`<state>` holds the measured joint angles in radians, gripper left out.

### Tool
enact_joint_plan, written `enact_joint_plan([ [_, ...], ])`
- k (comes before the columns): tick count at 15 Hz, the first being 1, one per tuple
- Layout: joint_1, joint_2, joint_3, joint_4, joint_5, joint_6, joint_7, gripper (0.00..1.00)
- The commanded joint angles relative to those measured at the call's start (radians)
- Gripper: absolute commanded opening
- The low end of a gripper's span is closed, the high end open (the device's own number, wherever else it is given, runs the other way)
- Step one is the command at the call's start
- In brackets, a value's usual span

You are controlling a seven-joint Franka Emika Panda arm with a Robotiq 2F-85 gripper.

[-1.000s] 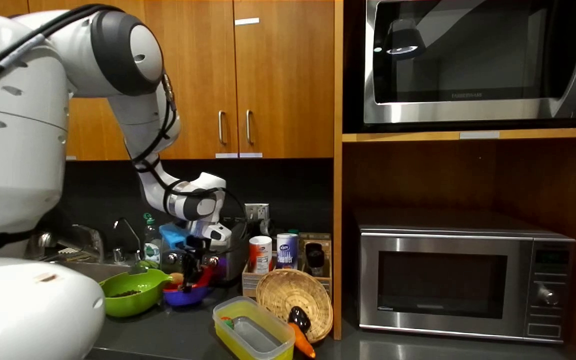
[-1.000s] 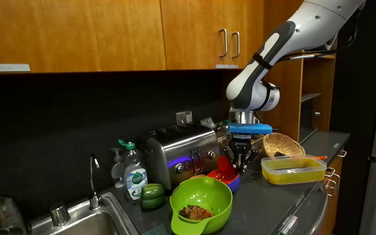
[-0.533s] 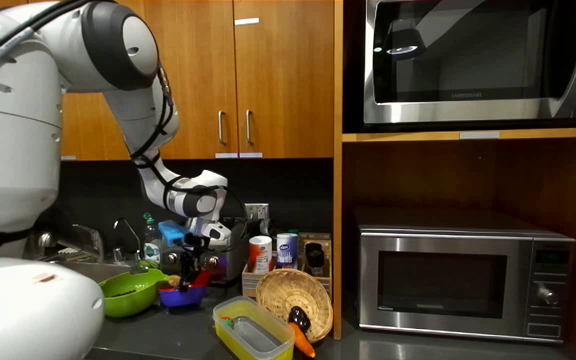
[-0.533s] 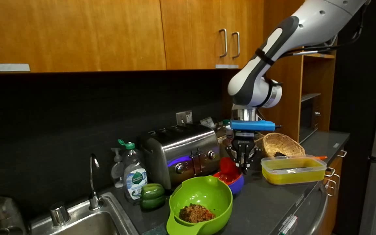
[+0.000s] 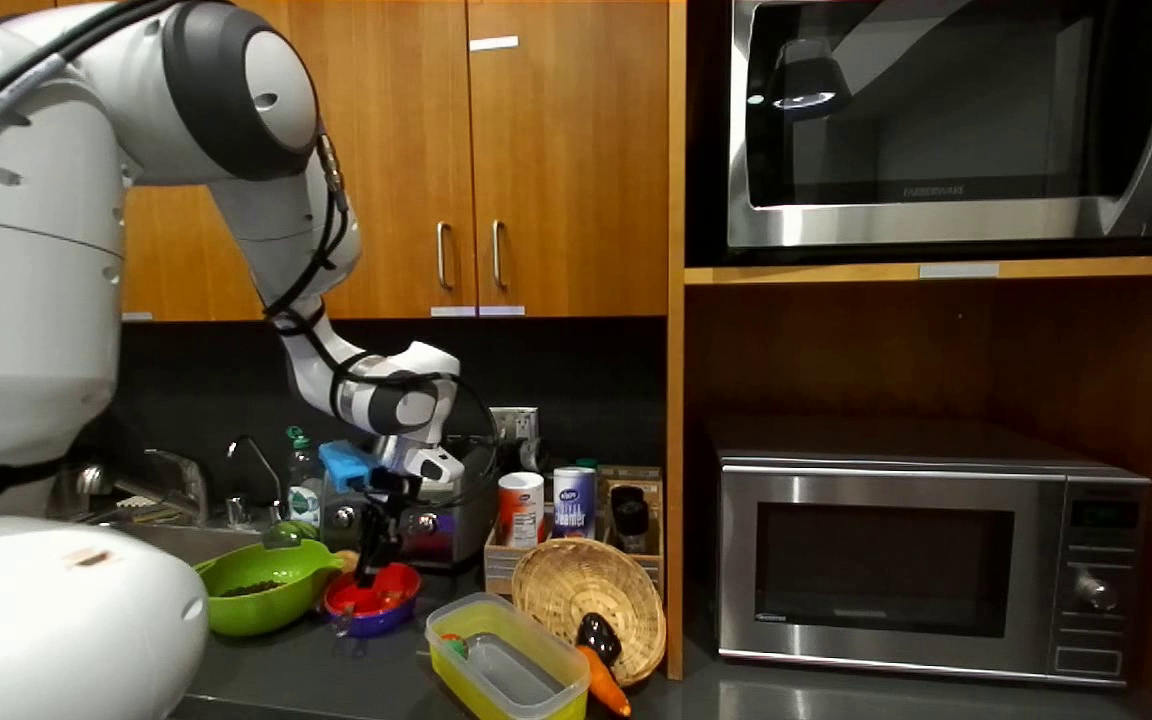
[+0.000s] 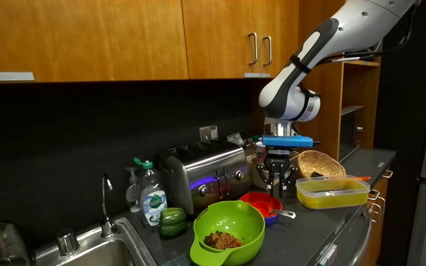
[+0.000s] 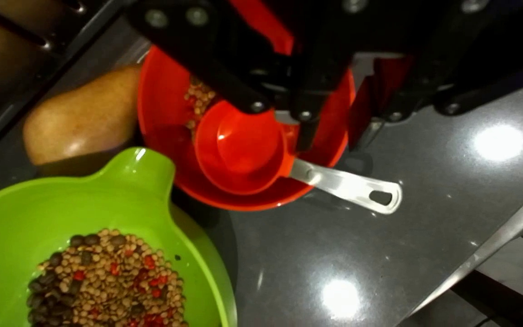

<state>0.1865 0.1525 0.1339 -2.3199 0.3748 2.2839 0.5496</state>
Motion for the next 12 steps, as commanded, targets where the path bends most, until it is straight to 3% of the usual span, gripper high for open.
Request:
enact_joint_plan([
  [1,-0.009,-0.032,0.001,-0.014,0.019,-0.029,0.003,0.0],
  [3,-0.011,-0.033,0.0,-0.015,0.02,-0.034,0.002,0.0],
  [4,-0.012,-0.034,0.0,-0.016,0.024,-0.035,-0.001,0.26],
  [6,-0.017,-0.036,-0.001,-0.021,0.035,-0.036,-0.011,0.31],
  [9,-0.031,-0.023,-0.001,-0.028,0.081,-0.035,-0.063,0.5],
  [12,-0.054,0.015,0.0,-0.031,0.166,-0.045,-0.217,0.7],
])
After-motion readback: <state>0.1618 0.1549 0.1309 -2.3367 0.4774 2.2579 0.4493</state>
